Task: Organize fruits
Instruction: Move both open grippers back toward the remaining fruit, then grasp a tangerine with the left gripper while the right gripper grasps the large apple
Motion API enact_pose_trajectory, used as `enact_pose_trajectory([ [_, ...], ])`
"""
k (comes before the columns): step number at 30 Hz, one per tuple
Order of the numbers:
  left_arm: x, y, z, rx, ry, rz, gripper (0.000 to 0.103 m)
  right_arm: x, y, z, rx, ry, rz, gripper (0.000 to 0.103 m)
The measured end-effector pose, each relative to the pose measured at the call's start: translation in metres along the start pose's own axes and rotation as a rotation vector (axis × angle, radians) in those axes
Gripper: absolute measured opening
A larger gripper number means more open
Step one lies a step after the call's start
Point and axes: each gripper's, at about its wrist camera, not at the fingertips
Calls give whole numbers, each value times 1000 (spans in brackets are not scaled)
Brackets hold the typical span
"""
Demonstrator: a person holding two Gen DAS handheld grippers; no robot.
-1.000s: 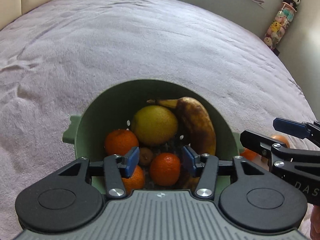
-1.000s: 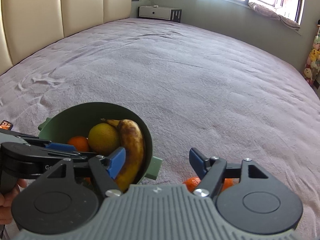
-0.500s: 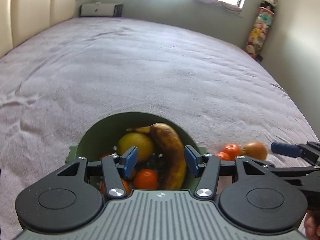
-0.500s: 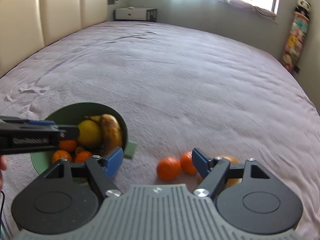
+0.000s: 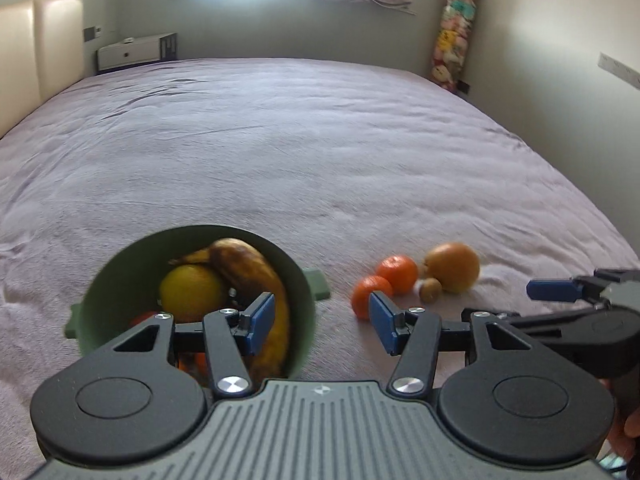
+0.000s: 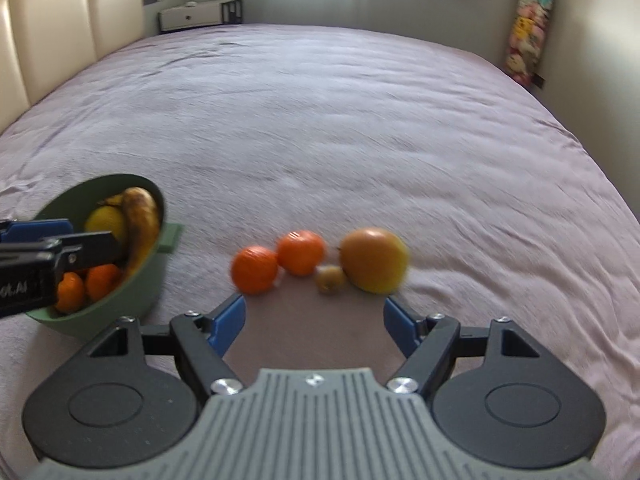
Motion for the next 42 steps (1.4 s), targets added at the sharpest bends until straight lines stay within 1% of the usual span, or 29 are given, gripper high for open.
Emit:
enact_pose_trajectory([
  [6, -17, 13, -19, 13, 15, -60, 64, -16, 7, -21, 59, 33, -42, 73],
  [12, -26, 22, -36, 16, 19, -83, 64, -26, 14, -41, 96, 57, -82, 74],
  [15, -30, 25, -46, 17, 22, -99, 64, -30, 15, -51, 106, 45, -109, 74],
  [18, -34, 28, -56, 28, 18, -116, 64, -32, 14, -59, 102, 4, -142, 74],
  [24, -41, 32, -78, 44, -26, -167, 62, -29, 8, -73, 66, -20, -162, 72],
  [28, -49, 32, -93, 52, -73, -227, 60, -32, 3, -81, 43, -23, -186, 72],
  [32, -52, 29, -106, 58, -79, -243, 60, -37, -6, -90, 27, -38, -239, 73],
  [37, -51, 26, -119, 55, -133, -269, 60, -38, -13, -104, 27, -34, -271, 74],
  [40, -49, 25, -127, 61, -126, -273, 60, -39, -14, -113, 39, -38, -288, 75],
  [42, -51, 26, -131, 63, -121, -293, 60, -40, -14, -118, 43, -42, -294, 75],
])
Point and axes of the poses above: each gripper's, at about its wrist camera, not at the fingertips, and z roughly against the way its jaws point, x to its left, y to its underside, and after that the axes turned 14 degrees about y, right-handed
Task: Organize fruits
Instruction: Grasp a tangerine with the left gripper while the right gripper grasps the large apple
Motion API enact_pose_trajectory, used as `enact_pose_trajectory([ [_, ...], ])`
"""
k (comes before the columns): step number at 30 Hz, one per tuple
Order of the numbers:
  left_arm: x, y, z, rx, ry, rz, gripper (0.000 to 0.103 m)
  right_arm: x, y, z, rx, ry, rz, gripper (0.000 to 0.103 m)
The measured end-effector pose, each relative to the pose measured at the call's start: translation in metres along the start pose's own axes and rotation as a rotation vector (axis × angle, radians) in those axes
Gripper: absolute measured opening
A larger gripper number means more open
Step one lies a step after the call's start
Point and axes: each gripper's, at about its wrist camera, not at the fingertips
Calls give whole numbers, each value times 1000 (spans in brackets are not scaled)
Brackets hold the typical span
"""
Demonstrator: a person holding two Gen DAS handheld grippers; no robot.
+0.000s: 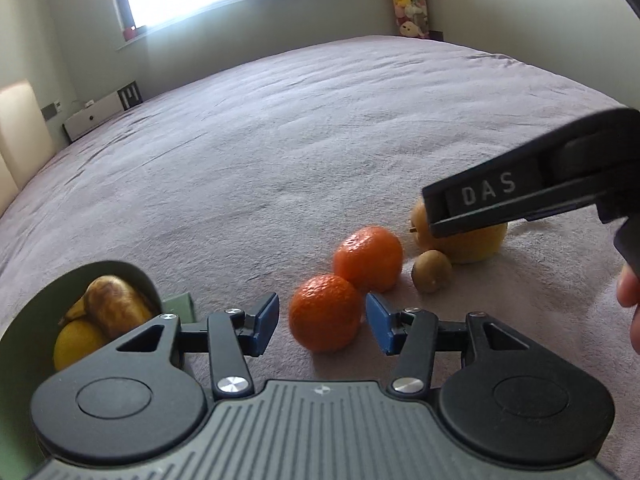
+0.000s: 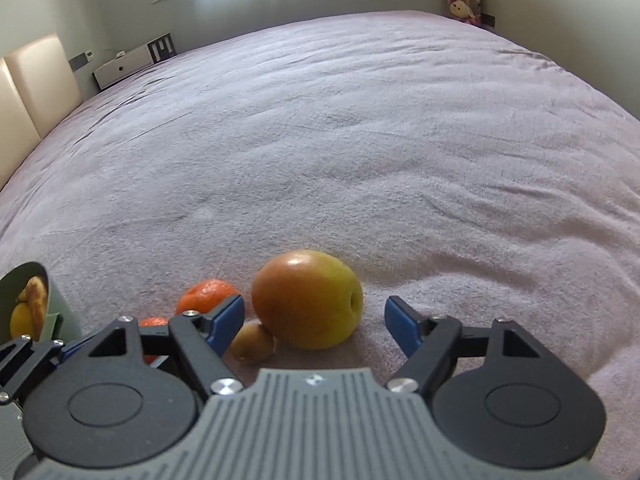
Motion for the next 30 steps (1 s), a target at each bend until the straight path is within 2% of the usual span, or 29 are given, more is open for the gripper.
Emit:
enact_pose_trajectory([
  [13, -21, 7, -19, 58, -93, -185, 57, 2, 1, -22, 35, -47, -33, 74],
  [16, -25, 10, -21, 67, -111, -222, 58, 4, 1, -27, 43, -52, -27, 69],
  [25, -29, 12, -22, 76, -108, -254, 50, 5, 1, -24, 45, -50, -25, 67],
  [30, -28, 7, -19, 74, -101, -211, 50, 5, -1, -23, 41, -37, -29, 67],
])
Point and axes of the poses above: each gripper's, at about its wrist camera, not at the fingertips, and z roughly against the way its jaws point, x to its left, y to its underside, and after that the axes turned 14 degrees about y, right-handed
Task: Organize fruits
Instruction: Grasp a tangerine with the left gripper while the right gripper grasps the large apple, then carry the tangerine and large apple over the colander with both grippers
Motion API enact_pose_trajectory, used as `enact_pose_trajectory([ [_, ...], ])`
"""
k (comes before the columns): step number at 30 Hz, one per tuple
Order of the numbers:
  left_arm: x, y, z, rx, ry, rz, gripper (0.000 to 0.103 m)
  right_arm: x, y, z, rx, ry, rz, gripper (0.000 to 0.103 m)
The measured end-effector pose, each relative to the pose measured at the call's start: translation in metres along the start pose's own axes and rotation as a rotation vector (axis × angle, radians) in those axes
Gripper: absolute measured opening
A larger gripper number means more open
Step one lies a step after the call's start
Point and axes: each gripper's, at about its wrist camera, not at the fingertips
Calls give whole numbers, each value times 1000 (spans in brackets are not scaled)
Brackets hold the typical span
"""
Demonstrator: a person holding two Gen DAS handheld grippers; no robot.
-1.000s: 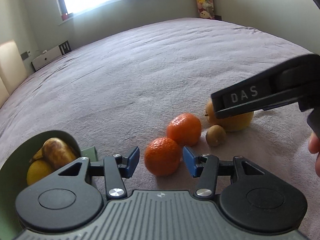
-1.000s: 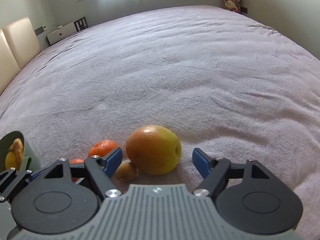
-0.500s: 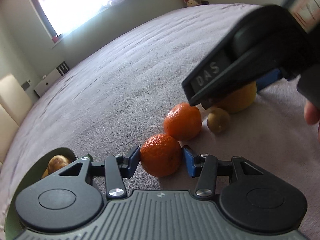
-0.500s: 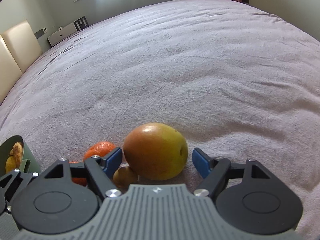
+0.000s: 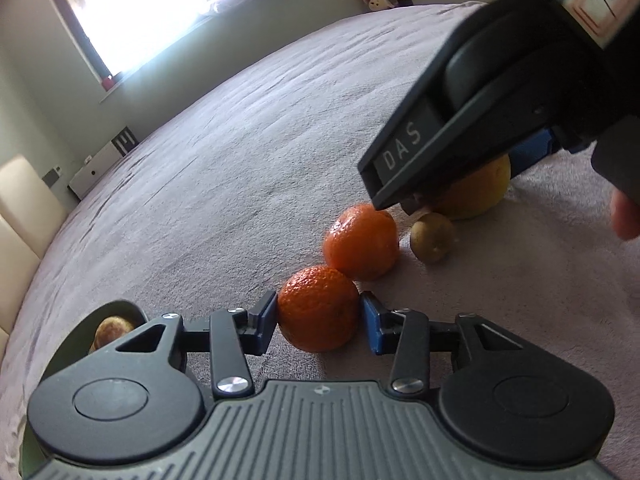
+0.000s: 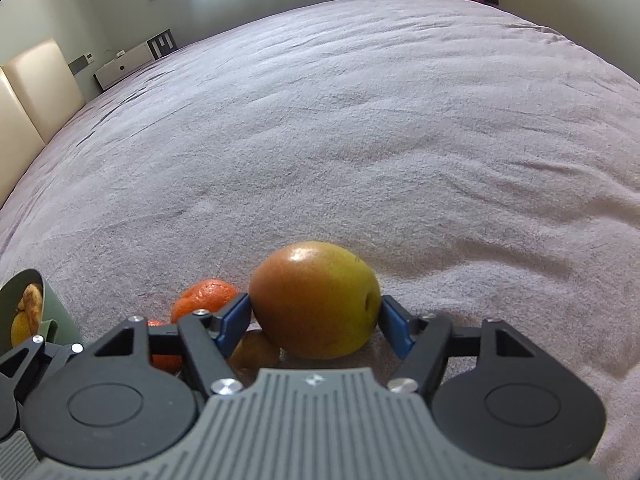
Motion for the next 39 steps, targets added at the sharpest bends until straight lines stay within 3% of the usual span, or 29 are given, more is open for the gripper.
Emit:
enact_pose_trajectory([
  [21, 24, -17, 66, -74, 119, 184, 49, -7, 1, 47, -14, 94, -11, 67],
  [39, 86, -4, 142, -147, 136, 357, 49, 28, 0, 126, -107, 3, 39, 67],
])
Point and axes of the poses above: each gripper's, at about its wrist camera, not at the fingertips, and z roughly against the way its jaws point, x to its left, y to its underside, and after that the axes turned 14 degrees about y, right-handed
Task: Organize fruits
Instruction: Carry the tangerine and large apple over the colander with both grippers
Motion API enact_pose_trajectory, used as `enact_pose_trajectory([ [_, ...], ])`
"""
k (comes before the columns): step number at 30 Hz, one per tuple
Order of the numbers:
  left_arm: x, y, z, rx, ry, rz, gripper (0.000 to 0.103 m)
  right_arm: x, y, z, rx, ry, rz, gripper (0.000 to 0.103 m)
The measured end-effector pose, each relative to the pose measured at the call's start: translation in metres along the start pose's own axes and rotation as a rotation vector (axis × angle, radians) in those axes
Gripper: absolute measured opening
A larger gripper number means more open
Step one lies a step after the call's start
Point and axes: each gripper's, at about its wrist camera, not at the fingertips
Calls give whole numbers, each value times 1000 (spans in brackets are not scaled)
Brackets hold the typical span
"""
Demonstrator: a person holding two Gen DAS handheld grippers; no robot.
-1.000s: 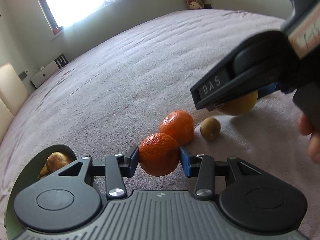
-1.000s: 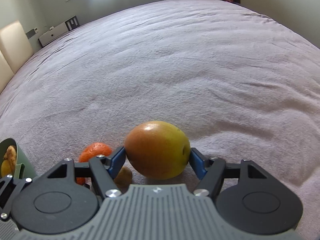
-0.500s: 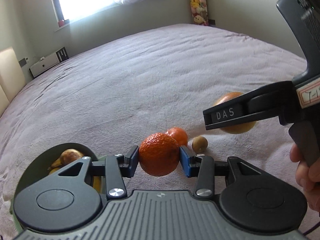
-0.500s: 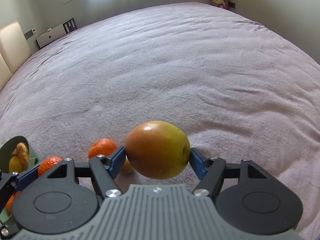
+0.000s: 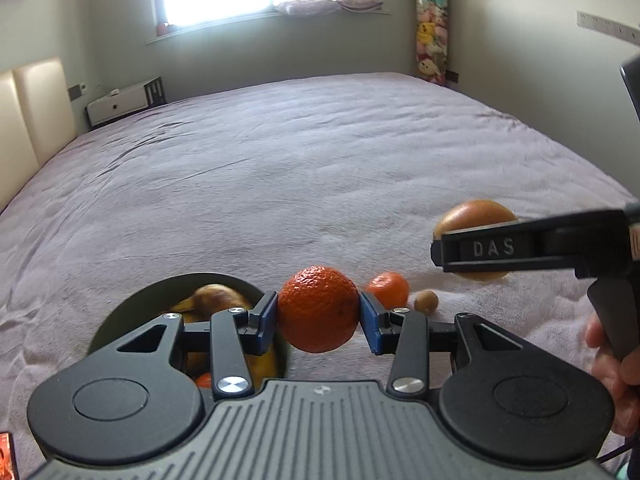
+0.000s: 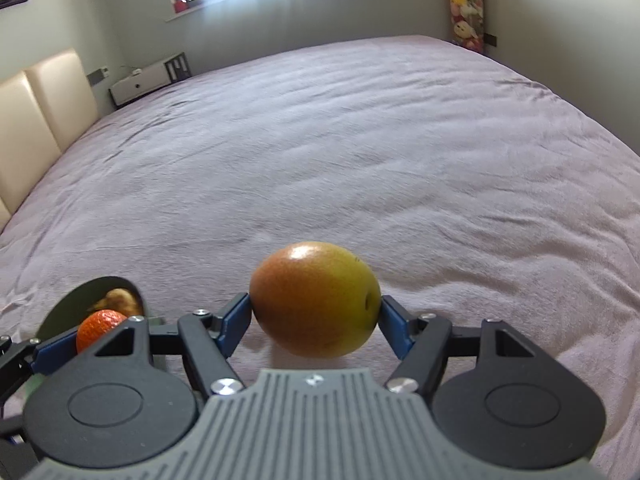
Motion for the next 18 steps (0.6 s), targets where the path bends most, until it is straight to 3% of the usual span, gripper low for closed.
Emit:
enact_pose_trajectory([
  [7, 45, 0, 30, 29, -3, 135, 49, 31, 0, 19, -18, -112, 38, 67],
  [18, 131, 20, 55, 81, -6, 406, 49, 91, 16, 32, -15, -295, 228, 67],
])
Point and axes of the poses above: each gripper's, at about its wrist camera, not at the fingertips, and z roughly against the way its jaws point, x to its left, y to its underside, and after that the axes turned 14 degrees about y, right-handed
